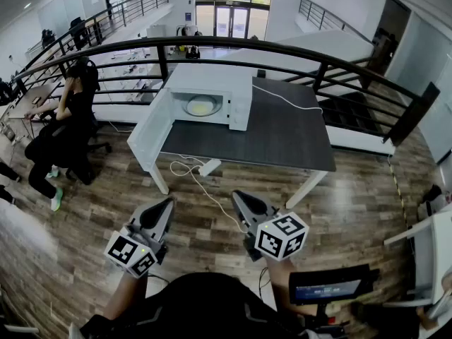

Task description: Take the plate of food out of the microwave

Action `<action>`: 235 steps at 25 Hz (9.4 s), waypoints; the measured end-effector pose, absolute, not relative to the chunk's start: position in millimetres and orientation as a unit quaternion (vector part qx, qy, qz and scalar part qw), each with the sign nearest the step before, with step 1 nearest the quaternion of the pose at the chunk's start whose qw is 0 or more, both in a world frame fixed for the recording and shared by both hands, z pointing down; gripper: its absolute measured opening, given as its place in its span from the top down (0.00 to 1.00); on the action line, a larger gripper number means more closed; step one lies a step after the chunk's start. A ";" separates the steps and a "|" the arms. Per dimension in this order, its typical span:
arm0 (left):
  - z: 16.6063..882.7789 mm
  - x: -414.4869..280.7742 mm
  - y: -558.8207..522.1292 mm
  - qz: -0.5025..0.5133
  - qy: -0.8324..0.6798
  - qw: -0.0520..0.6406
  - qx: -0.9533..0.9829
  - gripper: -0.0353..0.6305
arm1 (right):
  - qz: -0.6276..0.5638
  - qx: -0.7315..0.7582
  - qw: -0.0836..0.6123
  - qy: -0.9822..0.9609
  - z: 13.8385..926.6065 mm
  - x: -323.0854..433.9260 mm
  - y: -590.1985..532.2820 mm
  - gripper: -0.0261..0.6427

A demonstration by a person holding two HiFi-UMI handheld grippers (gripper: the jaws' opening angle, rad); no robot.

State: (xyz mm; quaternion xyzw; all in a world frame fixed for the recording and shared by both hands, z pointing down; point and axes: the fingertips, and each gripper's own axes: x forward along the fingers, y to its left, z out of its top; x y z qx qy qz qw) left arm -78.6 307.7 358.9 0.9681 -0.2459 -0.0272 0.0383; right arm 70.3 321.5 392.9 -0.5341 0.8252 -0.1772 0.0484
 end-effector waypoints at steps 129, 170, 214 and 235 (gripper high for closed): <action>355.9 -118.6 -144.9 -0.060 -0.232 0.062 0.969 0.94 | -0.306 -0.508 0.164 0.788 466.0 46.4 -184.4 0.80; 341.1 -55.5 -199.0 -0.012 -0.376 0.020 0.926 0.94 | -0.625 -0.490 0.270 0.545 698.3 136.4 -318.7 0.54; 345.2 -62.0 -194.6 0.023 -0.415 0.027 0.909 0.94 | -0.670 -0.490 0.347 0.436 726.1 144.9 -330.5 0.54; 356.2 -54.0 -202.1 0.023 -0.392 0.033 0.919 0.94 | -0.663 -0.465 0.400 0.430 715.3 151.4 -319.2 0.79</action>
